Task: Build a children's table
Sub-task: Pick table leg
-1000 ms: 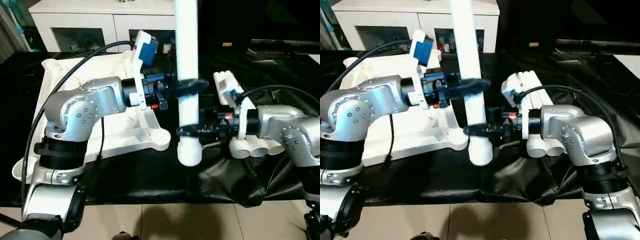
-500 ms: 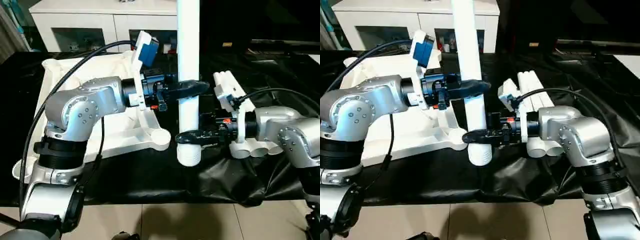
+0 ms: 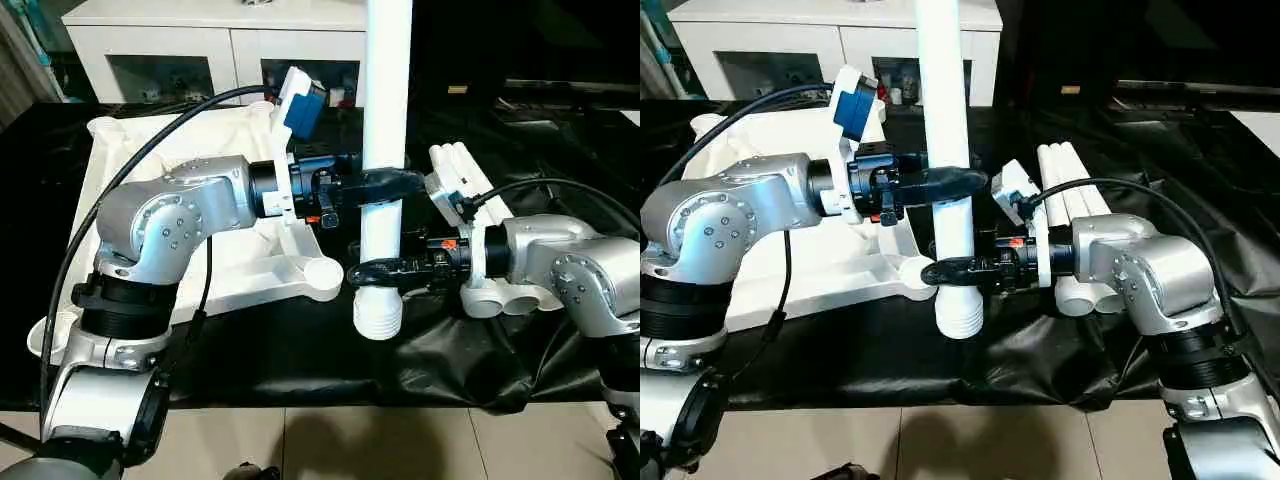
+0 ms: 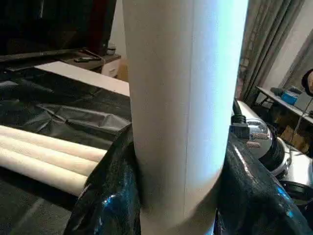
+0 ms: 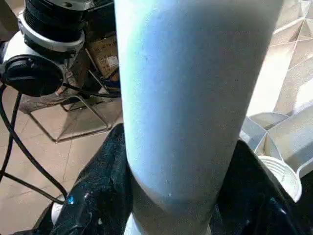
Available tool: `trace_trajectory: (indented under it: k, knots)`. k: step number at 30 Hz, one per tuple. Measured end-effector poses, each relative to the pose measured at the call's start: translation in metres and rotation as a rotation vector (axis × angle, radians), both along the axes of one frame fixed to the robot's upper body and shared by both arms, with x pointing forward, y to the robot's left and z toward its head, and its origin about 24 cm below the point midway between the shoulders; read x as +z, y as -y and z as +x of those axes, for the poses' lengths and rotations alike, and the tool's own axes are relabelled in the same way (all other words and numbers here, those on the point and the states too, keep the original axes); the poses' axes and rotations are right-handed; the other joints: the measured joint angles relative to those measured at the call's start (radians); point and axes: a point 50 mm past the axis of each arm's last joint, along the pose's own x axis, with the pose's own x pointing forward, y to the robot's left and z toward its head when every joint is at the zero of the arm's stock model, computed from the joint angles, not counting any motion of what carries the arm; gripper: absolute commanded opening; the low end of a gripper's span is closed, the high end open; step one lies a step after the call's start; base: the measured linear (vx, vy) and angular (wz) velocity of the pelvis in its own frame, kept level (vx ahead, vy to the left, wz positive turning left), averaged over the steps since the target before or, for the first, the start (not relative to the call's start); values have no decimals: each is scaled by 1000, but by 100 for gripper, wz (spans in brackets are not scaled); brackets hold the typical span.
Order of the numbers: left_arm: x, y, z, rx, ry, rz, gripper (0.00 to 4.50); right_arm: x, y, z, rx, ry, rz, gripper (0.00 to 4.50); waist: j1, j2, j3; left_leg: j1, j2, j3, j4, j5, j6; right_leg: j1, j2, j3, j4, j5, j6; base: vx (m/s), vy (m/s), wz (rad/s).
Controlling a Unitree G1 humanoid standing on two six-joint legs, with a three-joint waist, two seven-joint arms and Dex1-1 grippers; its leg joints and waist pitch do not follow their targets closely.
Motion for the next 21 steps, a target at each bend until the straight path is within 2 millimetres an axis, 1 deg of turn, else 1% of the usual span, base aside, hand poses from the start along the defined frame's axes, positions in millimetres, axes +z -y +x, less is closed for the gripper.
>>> trace_trajectory:
  k: [7, 8, 9, 10, 11, 13, 15, 16, 17, 18, 19, 21]
  knots:
    - [-1, 0, 1, 8, -3, -1, 182, -2, 0, 0, -9, -6, 9, 184, 1, 0, 0, 0, 0, 0, 0, 0, 0, 0, 0, 0, 0, 0, -1, 0, 0, 0]
    - [-1, 0, 1, 9, -5, 0, 238, -2, 0, 0, -11, -9, 16, 184, 1, 0, 0, 0, 0, 0, 0, 0, 0, 0, 0, 0, 0, 0, -1, 0, 0, 0]
    - [-1, 0, 1, 8, -12, -4, 252, -3, 0, 0, -15, -11, 23, 184, 2, 0, 0, 0, 0, 0, 0, 0, 0, 0, 0, 0, 0, 0, -1, 0, 0, 0]
    - [-1, 0, 1, 11, -22, -18, 252, -4, 0, 0, -22, -13, 29, 184, 2, 0, 0, 0, 0, 0, 0, 0, 0, 0, 0, 0, 0, 1, -1, 0, 0, 0]
    - [2, 1, 2, 17, -40, -67, 252, -4, -1, 0, -30, -15, 43, 184, 3, 0, 0, 0, 0, 0, 1, 0, 0, 0, 0, 0, 0, 1, -1, 0, 0, 0]
    - [4, -1, 2, 36, -29, -137, 282, -3, -1, 0, -45, -21, 76, 184, 2, 0, 0, 0, 0, 0, 1, 0, 0, 0, 0, 0, 0, 1, -1, 0, 0, 0]
    - [2, -2, 2, 57, -28, -223, 287, -2, 2, 1, -76, -25, 99, 184, 3, -1, 0, 0, 0, 0, 1, 0, 1, 0, 0, 0, 0, 1, -2, 0, 0, 0]
    - [1, -2, 2, 68, -39, -282, 288, -2, 4, 2, -94, -28, 113, 184, 5, -1, 0, 0, 0, 0, 1, 0, 1, 0, 0, 0, 0, 1, -2, 0, 0, 0]
    - [2, -3, 2, 88, -64, -397, 288, -1, 6, 2, -116, -34, 147, 184, 8, -1, 0, -1, 0, 0, 2, 0, 1, 0, 0, 0, 0, 1, -2, 0, 0, 0]
    - [4, -2, 2, 90, -80, -475, 288, 0, 7, 3, -129, -36, 161, 184, 11, -2, 0, -1, 0, 0, 2, 1, 1, 0, 0, 0, 0, 2, -3, 0, 0, 0]
    - [6, -3, 1, 88, -92, -521, 288, 0, 7, 3, -138, -36, 166, 184, 11, -2, 0, -1, 0, 0, 3, 1, 2, 0, 0, 0, 0, 2, -3, 0, 0, 0]
    - [12, -10, 2, 110, -109, -641, 288, 1, 10, 5, -169, -30, 175, 183, 11, -2, 0, -1, 0, 0, 3, 1, 2, 1, 0, 0, 0, 2, -4, 0, 0, 0]
